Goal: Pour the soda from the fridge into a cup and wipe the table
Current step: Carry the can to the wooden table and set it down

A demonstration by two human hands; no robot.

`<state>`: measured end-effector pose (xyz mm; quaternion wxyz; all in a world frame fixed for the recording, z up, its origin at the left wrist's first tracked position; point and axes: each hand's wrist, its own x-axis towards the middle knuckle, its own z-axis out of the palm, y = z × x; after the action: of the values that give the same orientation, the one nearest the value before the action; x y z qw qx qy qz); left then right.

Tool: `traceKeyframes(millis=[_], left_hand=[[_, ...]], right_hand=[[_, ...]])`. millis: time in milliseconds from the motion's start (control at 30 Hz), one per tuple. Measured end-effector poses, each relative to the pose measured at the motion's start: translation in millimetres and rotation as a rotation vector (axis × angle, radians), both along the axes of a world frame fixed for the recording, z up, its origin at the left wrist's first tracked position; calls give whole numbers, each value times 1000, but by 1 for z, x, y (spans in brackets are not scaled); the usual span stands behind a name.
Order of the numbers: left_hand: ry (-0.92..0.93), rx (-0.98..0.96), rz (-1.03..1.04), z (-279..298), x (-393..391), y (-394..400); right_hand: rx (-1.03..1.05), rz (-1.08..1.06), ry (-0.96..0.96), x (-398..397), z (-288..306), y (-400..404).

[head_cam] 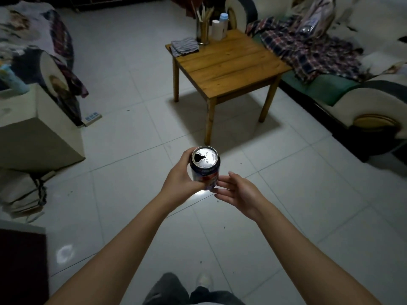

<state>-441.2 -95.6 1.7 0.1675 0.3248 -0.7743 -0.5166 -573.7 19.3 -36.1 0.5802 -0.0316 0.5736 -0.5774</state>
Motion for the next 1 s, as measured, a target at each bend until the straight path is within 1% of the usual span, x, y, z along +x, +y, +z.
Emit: traceKeyframes(millis=[200, 400, 733, 1000], left_hand=[[-10, 9, -109, -7, -56, -2], [-7, 24, -232, -14, -124, -29], [34, 68, -360, -24, -273, -115], [39, 61, -457, -21, -381, -168]], right_hand=[[33, -146, -35, -46, -8, 7], [35, -261, -59, -99, -12, -7], [65, -427, -23, -230, -10, -87], [59, -519, -61, -325, -10, -135]])
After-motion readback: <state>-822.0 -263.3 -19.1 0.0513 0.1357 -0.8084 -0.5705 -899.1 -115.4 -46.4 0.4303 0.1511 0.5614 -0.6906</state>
